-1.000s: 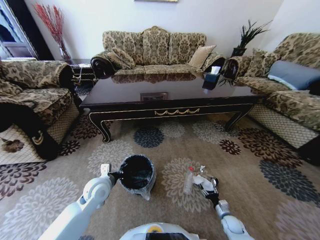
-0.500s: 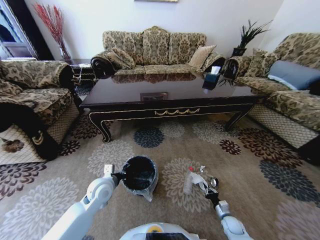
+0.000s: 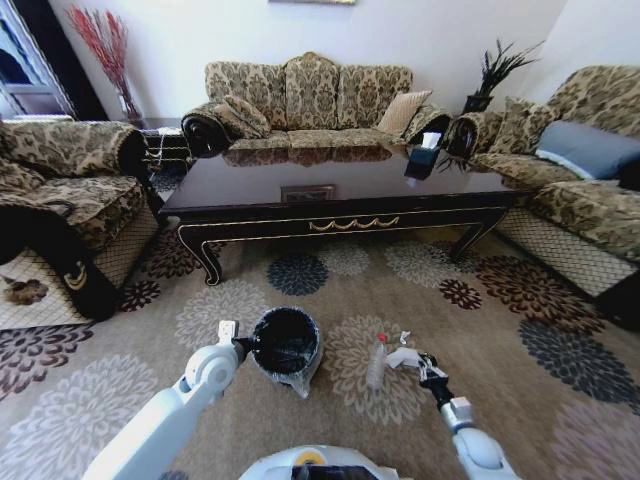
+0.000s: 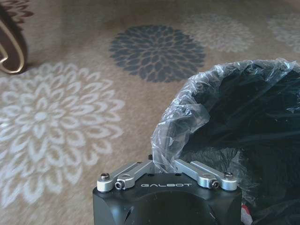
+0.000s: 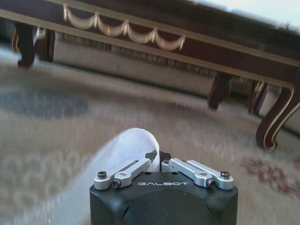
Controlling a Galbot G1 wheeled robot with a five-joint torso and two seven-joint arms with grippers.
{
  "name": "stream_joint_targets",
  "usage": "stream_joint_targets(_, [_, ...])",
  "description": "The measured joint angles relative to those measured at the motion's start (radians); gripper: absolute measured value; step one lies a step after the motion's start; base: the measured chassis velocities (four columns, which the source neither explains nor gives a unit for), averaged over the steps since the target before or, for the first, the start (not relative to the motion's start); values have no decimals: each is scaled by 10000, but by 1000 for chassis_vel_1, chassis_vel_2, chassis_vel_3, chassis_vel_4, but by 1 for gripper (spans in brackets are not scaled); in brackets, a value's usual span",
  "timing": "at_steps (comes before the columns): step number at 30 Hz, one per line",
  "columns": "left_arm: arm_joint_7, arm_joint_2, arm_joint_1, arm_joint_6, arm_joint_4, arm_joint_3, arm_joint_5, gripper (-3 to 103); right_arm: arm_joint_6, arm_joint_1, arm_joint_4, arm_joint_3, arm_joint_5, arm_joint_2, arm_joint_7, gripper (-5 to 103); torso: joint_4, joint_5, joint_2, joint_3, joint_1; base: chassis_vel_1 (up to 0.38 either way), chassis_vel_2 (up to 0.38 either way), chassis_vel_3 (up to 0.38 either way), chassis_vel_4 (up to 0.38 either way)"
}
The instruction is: Move to the front of the table and pick up the trash from the floor, then place it into the trash bin.
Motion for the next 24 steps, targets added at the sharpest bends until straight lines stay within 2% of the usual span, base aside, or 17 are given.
stream_joint_targets(6, [-228, -213, -1490, -2, 510, 1155, -414, 0, -277, -717, 2080, 306, 569, -113, 42, 0, -4, 0, 0, 0, 0, 0, 0, 0, 0])
stream_joint_targets(8, [-267, -259, -1659, -2, 559, 1296, -460, 0, -333, -806, 2402, 343, 635, -149, 46, 0, -1, 0, 0, 0, 0, 0, 0, 0, 0])
stream_joint_targets(10, [-488, -487, -2343, 3, 831, 1943, -699, 0, -560, -1126, 3597, 487, 883, -315, 79, 0, 0, -1, 1, 0, 0, 0, 0, 0, 0])
stream_joint_targets(12, [-547, -545, -2492, 4, 908, 2101, -746, 0, -616, -1183, 3816, 520, 939, -354, 91, 0, -2, -2, 0, 0, 0, 0, 0, 0, 0])
stream_joint_targets(14, [-748, -850, -3081, 9, 1296, 2743, -960, 0, -895, -1481, 4852, 677, 1185, -599, 168, 0, -3, -1, 0, 0, 0, 0, 0, 0, 0])
stream_joint_targets(17, [-886, -1050, -3344, 12, 1512, 2981, -1091, 0, -1021, -1597, 5294, 749, 1267, -731, 215, 0, -3, -2, 0, 0, 0, 0, 0, 0, 0])
stream_joint_targets(19, [-1291, -1506, -3842, 13, 1849, 3421, -1576, 0, -1269, -1811, 6253, 873, 1428, -977, 280, 0, 0, 0, 0, 0, 0, 0, 0, 0, 0])
stream_joint_targets(24, [-1689, -2082, -4479, 16, 2284, 4108, -2119, 0, -1567, -2196, 7640, 956, 1676, -1238, 340, 0, -3, 0, 0, 0, 0, 0, 0, 0, 0])
